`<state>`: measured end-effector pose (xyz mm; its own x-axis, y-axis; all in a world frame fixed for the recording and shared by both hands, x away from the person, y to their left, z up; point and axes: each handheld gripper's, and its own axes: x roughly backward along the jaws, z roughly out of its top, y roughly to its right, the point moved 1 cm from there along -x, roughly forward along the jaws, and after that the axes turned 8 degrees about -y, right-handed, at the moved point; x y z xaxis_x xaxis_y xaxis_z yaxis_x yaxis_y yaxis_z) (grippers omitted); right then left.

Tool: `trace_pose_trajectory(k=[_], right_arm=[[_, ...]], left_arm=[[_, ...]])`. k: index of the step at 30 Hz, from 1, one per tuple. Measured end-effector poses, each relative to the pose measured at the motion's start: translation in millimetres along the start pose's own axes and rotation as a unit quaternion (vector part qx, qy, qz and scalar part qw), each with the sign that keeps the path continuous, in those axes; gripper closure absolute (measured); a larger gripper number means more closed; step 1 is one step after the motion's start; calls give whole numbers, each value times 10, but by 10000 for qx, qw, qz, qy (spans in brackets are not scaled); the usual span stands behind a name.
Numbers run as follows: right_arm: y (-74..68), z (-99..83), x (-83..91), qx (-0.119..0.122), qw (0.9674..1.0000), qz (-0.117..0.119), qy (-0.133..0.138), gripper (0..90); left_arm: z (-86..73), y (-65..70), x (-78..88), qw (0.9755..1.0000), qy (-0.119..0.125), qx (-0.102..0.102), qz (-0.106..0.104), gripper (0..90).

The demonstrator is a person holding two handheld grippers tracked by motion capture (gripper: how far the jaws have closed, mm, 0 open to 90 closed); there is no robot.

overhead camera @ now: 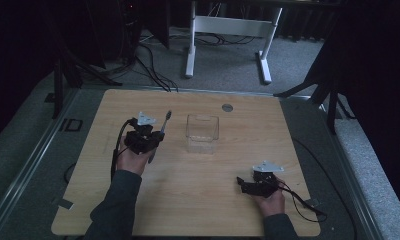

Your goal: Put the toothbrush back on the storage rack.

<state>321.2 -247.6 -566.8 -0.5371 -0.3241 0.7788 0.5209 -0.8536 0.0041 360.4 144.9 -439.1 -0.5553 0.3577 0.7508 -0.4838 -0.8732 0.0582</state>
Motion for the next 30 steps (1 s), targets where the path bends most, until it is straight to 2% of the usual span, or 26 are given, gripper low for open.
trace_pose_trajectory(k=[14, 22, 30], right_arm=[[0, 0, 0, -1, 10000, 0, 0, 213], [0, 0, 0, -1, 10000, 0, 1, 214], [0, 0, 0, -3, 10000, 0, 2, 213]], left_arm=[[23, 0, 6, 9998, 202, -26, -81, 796], [28, 14, 5, 9990, 371, -156, -179, 795], [36, 14, 0, 9987, 448, -177, -176, 796]])
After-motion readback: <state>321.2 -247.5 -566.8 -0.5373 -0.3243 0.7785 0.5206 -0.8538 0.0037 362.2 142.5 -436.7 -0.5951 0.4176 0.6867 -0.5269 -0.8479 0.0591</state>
